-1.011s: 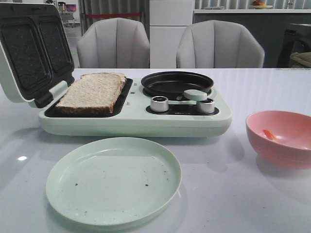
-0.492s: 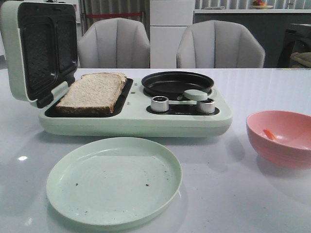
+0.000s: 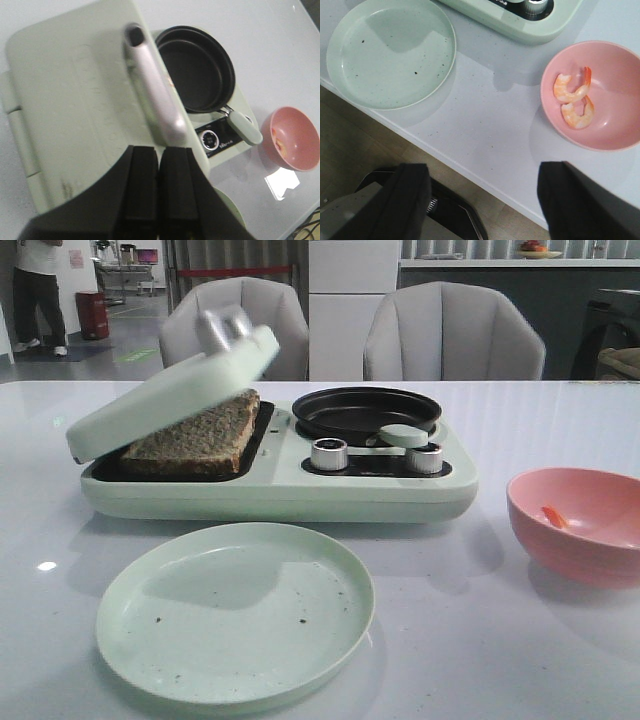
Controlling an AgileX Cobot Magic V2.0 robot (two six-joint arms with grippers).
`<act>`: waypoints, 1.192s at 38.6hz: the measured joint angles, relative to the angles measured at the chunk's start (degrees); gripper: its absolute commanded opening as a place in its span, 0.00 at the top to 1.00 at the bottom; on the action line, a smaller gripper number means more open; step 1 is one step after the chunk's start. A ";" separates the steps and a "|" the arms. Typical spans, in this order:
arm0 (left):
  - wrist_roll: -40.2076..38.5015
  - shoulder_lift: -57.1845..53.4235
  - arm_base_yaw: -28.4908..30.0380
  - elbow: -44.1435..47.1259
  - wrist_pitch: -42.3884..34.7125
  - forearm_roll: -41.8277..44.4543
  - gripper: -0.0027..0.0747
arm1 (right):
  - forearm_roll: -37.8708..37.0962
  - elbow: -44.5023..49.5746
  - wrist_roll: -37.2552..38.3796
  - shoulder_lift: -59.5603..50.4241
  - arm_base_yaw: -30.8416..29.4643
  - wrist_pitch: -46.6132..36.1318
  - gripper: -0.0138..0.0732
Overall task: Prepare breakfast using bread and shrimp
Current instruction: 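Pull the lid handle down with the left gripper to close the lid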
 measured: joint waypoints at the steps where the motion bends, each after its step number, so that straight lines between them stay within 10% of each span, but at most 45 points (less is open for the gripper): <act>1: 0.10 -1.09 -0.78 1.16 -0.53 0.69 0.84 | 0.00 0.00 0.00 0.00 0.00 0.00 0.20; 24: 6.03 -30.64 -22.19 31.07 -9.36 3.93 0.84 | 0.00 0.00 0.04 0.00 0.00 -1.46 0.20; 38: 6.15 -42.06 -23.14 43.79 -14.34 6.96 0.84 | 0.00 0.00 0.13 0.71 -0.28 -1.90 0.20; 46: 6.15 -42.62 -23.23 44.55 -14.96 7.61 0.84 | -0.40 0.00 0.62 5.80 -9.94 -1.90 0.20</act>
